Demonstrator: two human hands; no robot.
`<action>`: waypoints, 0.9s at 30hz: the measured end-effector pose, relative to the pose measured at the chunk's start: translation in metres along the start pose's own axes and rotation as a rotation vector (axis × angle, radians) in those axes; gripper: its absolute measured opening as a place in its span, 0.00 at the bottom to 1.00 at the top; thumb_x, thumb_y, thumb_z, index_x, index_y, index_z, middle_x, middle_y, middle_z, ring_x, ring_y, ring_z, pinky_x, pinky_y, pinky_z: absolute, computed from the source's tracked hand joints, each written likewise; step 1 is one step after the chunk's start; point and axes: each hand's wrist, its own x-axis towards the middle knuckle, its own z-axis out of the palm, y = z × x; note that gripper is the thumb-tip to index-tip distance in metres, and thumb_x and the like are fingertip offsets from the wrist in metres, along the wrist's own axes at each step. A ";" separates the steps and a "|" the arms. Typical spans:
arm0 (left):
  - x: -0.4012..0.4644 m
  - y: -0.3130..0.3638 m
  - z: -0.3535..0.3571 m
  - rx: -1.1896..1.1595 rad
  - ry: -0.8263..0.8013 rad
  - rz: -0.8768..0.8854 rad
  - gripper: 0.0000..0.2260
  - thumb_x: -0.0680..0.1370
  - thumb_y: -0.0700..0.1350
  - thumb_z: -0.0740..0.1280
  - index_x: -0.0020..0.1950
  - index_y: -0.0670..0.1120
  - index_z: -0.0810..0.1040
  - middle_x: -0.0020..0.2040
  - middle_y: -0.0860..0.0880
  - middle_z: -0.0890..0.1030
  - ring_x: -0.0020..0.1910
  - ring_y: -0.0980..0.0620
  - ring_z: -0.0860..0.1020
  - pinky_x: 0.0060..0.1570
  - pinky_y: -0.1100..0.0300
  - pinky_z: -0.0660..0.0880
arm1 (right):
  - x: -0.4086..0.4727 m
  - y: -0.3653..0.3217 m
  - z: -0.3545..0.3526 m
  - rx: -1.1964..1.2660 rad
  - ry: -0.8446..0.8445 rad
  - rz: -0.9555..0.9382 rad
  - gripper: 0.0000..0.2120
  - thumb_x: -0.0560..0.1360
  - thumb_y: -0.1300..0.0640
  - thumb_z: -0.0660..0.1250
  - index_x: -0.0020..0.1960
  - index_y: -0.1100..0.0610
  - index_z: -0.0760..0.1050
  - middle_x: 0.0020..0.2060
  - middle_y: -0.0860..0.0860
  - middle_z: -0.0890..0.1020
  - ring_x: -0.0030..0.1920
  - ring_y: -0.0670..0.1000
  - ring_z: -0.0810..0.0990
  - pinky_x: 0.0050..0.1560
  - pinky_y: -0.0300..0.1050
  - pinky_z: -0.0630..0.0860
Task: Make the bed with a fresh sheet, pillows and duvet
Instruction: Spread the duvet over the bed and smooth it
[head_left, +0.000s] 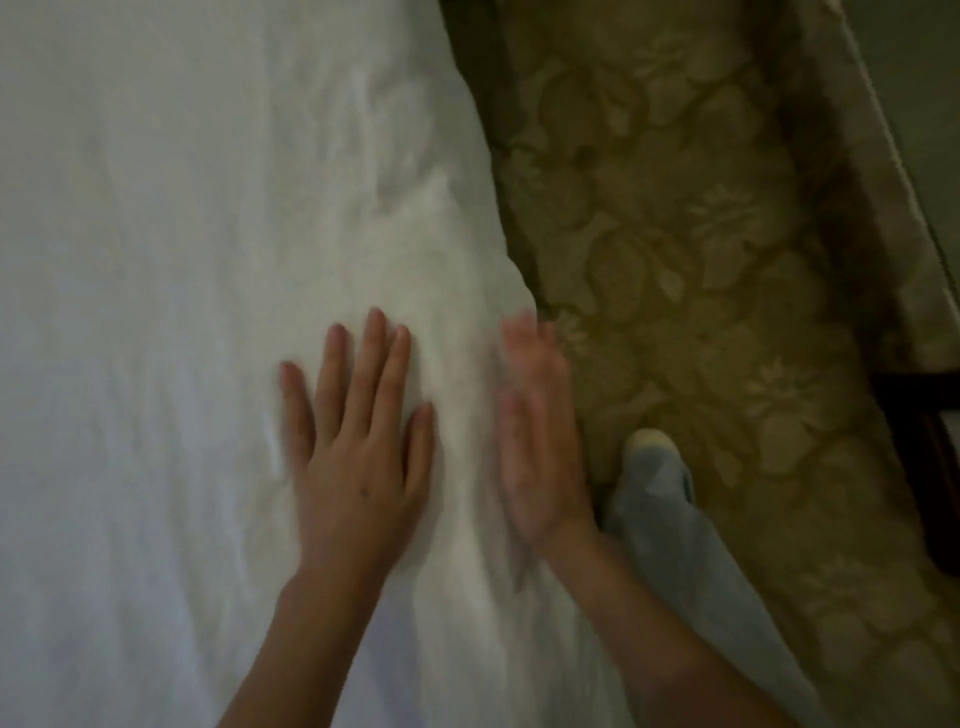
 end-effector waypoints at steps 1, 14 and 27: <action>0.013 0.000 0.001 0.020 0.013 -0.040 0.24 0.81 0.50 0.53 0.77 0.46 0.59 0.77 0.46 0.57 0.77 0.46 0.52 0.74 0.41 0.47 | 0.008 -0.001 0.006 -0.026 -0.114 -0.109 0.23 0.83 0.47 0.43 0.77 0.47 0.49 0.77 0.46 0.51 0.78 0.47 0.47 0.77 0.47 0.45; 0.064 0.007 0.001 0.049 0.044 -0.185 0.24 0.79 0.51 0.54 0.75 0.49 0.61 0.76 0.47 0.62 0.75 0.46 0.58 0.72 0.39 0.53 | 0.148 0.056 -0.017 -0.198 -0.250 0.236 0.23 0.82 0.46 0.45 0.77 0.45 0.47 0.78 0.49 0.48 0.78 0.50 0.46 0.76 0.45 0.42; 0.153 -0.024 -0.002 -0.036 -0.028 -0.213 0.25 0.79 0.53 0.54 0.75 0.48 0.64 0.76 0.48 0.63 0.75 0.46 0.60 0.72 0.42 0.55 | 0.267 0.074 0.003 -0.459 -0.701 0.508 0.26 0.83 0.50 0.47 0.79 0.51 0.44 0.78 0.53 0.45 0.77 0.56 0.48 0.76 0.53 0.49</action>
